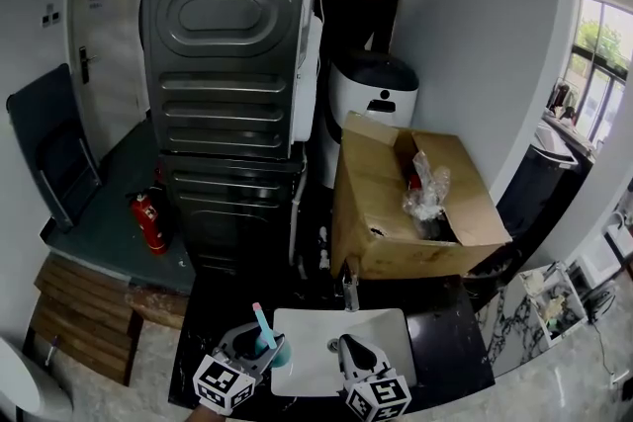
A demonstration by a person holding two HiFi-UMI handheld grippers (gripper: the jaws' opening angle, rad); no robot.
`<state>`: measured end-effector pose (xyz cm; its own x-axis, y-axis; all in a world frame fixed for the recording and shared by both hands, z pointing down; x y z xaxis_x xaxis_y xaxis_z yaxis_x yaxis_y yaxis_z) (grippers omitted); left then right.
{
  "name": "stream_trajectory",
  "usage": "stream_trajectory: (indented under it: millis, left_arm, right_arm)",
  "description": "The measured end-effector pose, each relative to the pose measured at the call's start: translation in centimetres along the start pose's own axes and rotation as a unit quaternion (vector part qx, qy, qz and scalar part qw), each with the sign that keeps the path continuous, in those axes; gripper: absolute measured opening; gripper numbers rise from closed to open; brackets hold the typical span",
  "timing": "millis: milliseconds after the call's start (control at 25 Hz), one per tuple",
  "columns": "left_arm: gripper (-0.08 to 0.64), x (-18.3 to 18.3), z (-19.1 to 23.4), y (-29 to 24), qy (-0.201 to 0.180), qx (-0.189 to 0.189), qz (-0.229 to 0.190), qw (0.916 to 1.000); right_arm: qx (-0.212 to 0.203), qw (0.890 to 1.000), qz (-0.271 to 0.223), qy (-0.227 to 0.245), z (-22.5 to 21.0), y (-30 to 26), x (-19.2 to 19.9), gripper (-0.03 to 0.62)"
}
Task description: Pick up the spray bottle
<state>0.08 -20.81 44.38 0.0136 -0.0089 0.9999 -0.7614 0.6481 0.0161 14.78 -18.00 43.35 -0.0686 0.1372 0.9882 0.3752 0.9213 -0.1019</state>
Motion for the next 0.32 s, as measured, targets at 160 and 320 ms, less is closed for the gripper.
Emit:
stream_trajectory:
  millis: [160, 320]
  left_arm:
    - [0.16, -0.1, 0.03, -0.12, -0.001, -0.002, -0.002, 1.0]
    - [0.16, -0.11, 0.17, -0.43, 0.001, -0.007, -0.006, 1.0]
  right_arm:
    - [0.002, 1.0, -0.008, -0.002, -0.44, -0.18, 0.46, 0.037]
    - [0.002, 1.0, -0.008, 0.003, -0.82, -0.48, 0.28, 0.038]
Point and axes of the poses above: the fingertips, and each gripper's own axes: y backward along the fingers, z to its left, x out of its underside, the point moved 1 cm from there along y, backward along the fingers, and after that the axes turned 2 degrees about -z, right-handed, at the moved point
